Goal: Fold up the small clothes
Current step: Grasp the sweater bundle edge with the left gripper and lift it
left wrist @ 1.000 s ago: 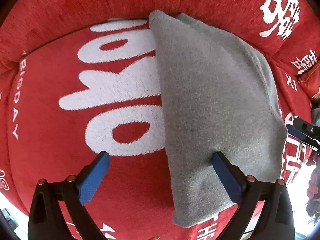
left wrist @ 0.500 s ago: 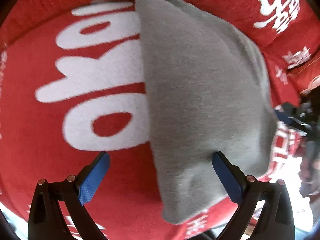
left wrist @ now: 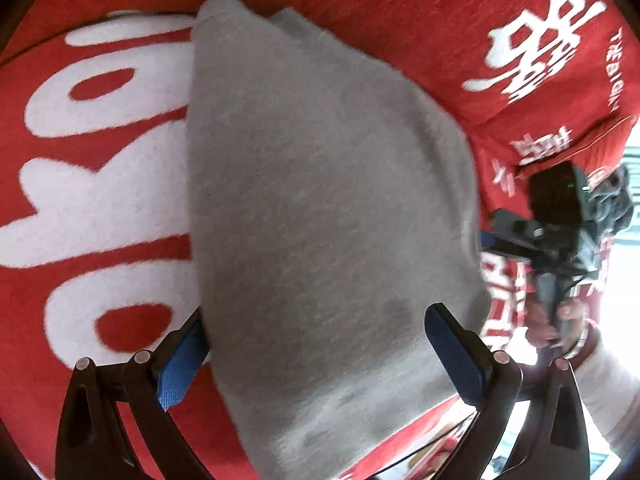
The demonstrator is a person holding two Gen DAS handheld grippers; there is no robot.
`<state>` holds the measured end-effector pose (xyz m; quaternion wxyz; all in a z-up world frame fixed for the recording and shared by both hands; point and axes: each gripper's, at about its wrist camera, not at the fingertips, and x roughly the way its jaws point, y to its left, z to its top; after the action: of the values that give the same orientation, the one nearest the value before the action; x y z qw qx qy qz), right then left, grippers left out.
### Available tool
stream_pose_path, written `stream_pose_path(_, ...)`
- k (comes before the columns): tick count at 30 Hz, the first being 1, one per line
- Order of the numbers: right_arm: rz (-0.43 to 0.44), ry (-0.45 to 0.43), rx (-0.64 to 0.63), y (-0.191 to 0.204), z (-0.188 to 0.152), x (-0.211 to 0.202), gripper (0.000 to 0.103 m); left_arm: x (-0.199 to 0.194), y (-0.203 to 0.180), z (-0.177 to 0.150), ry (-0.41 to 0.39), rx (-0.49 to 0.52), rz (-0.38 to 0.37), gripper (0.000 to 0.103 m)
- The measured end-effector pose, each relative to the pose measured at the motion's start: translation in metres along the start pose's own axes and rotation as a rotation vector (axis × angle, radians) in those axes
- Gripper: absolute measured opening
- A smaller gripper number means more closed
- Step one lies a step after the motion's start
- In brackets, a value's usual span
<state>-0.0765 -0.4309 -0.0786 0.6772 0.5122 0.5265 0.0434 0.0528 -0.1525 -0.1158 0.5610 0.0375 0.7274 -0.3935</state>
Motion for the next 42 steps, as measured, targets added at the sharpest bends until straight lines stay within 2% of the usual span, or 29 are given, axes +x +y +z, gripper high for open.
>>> stream_pose_path(3,0.049,0.024,-0.034,0.005,0.004,0.014,0.084,0.004,-0.002,0.002,-0.015,-0.024,-0.005,0.102)
stream_pose_path(6,0.092,-0.003,-0.003,0.004,0.009,0.026,0.083,0.013,-0.006,0.000,-0.028,-0.024,0.000,0.102)
stream_pose_path(7,0.096,-0.021,0.023,0.003,0.008,0.026,0.072,0.014,-0.008,0.000,-0.038,-0.029,0.003,0.099)
stream_pose_path(8,0.089,-0.027,0.063,0.001,0.007,0.027,0.059,0.011,-0.008,-0.001,-0.050,-0.037,0.016,0.093)
stream_pose_path(9,0.073,-0.018,0.096,-0.003,0.005,0.030,0.038,0.006,-0.006,-0.002,-0.071,-0.040,0.045,0.081)
stream_pose_path(11,0.097,-0.031,0.129,-0.003,0.001,0.028,0.035,0.000,-0.006,-0.005,-0.096,-0.038,0.035,0.068)
stream_pose_path(13,0.116,-0.044,0.114,0.006,-0.002,0.023,0.034,-0.011,-0.004,-0.010,-0.121,-0.029,0.012,0.050)
stream_pose_path(15,0.148,-0.048,0.105,0.016,-0.008,0.017,0.034,-0.022,-0.005,-0.015,-0.138,-0.015,-0.010,0.044)
stream_pose_path(19,0.177,-0.057,0.103,0.041,-0.022,0.012,0.034,-0.048,-0.008,-0.030,-0.159,0.003,-0.060,0.044)
stream_pose_path(25,0.244,-0.061,0.111,0.080,-0.054,0.008,0.034,-0.097,-0.004,-0.063,-0.182,0.027,-0.082,0.044)
stream_pose_path(29,0.256,-0.016,0.140,0.103,-0.080,0.029,0.034,-0.123,0.014,-0.088,-0.175,0.020,-0.039,0.044)
stream_pose_path(34,0.236,0.030,0.125,0.119,-0.103,0.082,0.034,-0.133,0.068,-0.120,-0.161,-0.017,0.027,0.044)
stream_pose_path(36,0.189,0.048,0.122,0.116,-0.106,0.106,0.034,-0.122,0.084,-0.128,-0.153,-0.030,0.112,0.044)
stream_pose_path(39,0.051,0.061,0.114,0.113,-0.105,0.137,0.035,-0.109,0.105,-0.134,-0.153,-0.069,0.194,0.045)
stream_pose_path(41,-0.030,0.027,0.110,0.107,-0.098,0.135,0.038,-0.109,0.111,-0.135,-0.179,-0.096,0.180,0.054)
stream_pose_path(42,-0.088,0.020,0.113,0.104,-0.097,0.133,0.048,-0.110,0.112,-0.136,-0.184,-0.115,0.194,0.061)
